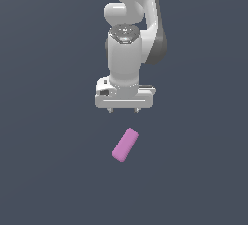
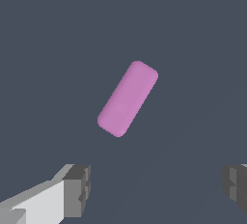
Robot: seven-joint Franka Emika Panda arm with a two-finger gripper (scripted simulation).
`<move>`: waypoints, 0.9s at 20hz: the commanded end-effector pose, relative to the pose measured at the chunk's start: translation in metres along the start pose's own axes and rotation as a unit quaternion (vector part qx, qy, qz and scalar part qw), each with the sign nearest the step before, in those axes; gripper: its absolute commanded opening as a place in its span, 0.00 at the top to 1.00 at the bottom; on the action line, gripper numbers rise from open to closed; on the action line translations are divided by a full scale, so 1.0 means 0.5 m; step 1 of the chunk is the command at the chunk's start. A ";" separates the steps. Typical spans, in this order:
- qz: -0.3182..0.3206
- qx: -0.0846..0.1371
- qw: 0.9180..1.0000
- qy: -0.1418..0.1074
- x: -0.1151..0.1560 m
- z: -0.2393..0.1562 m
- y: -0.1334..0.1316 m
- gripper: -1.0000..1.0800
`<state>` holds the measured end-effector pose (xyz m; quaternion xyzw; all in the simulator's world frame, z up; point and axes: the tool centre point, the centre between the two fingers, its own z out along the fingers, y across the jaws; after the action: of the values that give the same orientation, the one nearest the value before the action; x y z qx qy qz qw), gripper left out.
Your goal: Pick up the object and move it to a goal position.
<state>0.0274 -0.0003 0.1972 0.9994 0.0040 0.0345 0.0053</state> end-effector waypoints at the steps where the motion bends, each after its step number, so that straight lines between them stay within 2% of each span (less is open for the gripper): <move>1: 0.000 0.000 1.000 0.000 0.000 0.000 0.000 0.04; 10: -0.019 -0.002 1.000 0.010 0.015 -0.012 -0.060 0.04; 18: -0.017 -0.002 1.000 0.010 0.016 -0.010 -0.060 0.04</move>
<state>0.0347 0.0296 0.2034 0.9987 0.0226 0.0445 0.0075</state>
